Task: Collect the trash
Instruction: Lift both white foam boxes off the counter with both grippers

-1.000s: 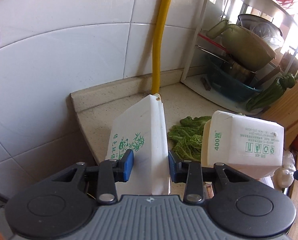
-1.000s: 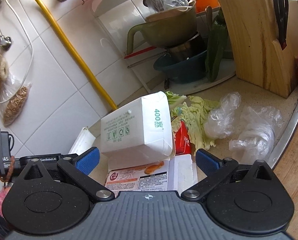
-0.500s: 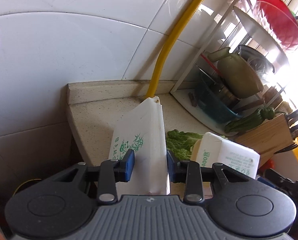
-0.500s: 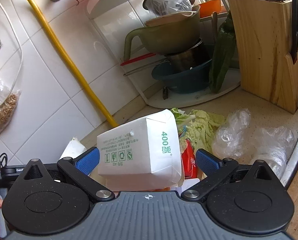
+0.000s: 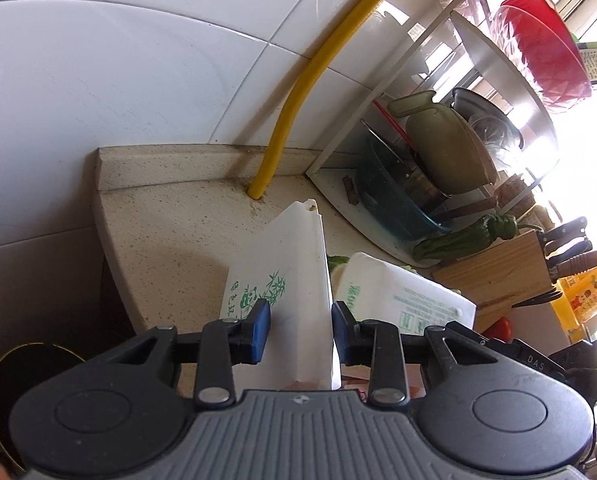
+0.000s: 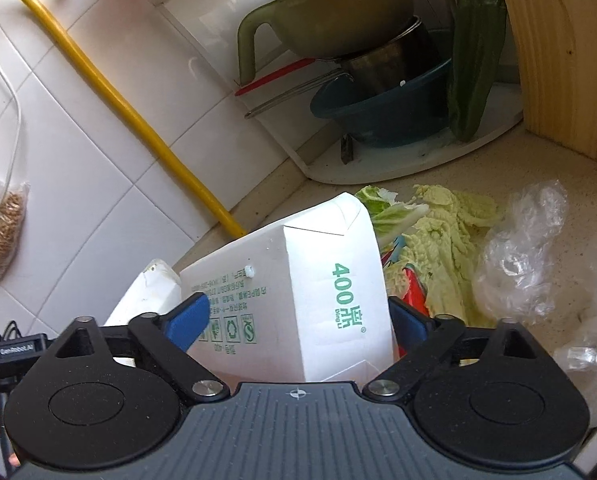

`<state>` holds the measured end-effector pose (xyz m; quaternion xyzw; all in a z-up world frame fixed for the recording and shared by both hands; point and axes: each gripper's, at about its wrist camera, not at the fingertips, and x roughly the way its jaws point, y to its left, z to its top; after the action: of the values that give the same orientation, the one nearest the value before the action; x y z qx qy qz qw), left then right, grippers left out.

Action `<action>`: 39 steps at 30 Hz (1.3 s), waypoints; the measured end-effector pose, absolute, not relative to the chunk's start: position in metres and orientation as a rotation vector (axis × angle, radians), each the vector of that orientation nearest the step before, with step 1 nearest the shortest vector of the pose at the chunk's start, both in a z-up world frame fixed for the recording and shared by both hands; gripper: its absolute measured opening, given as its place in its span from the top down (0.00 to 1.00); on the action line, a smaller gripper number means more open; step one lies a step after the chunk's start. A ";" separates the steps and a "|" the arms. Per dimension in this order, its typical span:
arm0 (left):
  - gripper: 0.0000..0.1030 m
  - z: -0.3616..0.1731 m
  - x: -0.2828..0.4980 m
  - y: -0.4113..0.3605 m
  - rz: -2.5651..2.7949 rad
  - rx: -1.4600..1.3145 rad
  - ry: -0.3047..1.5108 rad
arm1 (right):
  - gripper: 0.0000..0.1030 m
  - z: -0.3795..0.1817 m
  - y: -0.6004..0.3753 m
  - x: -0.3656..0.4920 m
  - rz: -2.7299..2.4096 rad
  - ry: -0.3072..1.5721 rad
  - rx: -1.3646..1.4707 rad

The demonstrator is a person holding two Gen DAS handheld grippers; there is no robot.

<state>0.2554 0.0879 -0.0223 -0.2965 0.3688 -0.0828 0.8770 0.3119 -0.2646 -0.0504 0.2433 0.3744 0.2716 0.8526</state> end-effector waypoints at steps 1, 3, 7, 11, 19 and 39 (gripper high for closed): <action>0.70 -0.022 0.257 0.087 -0.178 -0.620 0.770 | 0.32 -0.052 -0.269 0.312 0.585 0.806 0.561; 0.70 -0.022 0.259 0.084 -0.185 -0.615 0.775 | 0.38 -0.055 -0.279 0.309 0.599 0.821 0.666; 0.70 -0.021 0.260 0.081 -0.215 -0.624 0.775 | 0.45 -0.066 -0.299 0.305 0.626 0.834 0.865; 0.70 -0.017 0.260 0.081 -0.230 -0.631 0.765 | 0.52 -0.068 -0.312 0.297 0.674 0.791 1.024; 0.70 -0.033 0.269 0.075 -0.220 -0.622 0.812 | 0.30 -0.065 -0.299 0.310 0.690 0.831 0.995; 0.11 -0.045 0.260 0.044 -0.220 -0.377 0.919 | 0.49 -0.078 -0.276 0.315 0.722 0.899 0.892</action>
<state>0.2596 0.0441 -0.0455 -0.1804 0.4398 -0.1052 0.8735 0.3147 -0.2763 -0.0780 0.4077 0.4107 0.3298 0.7459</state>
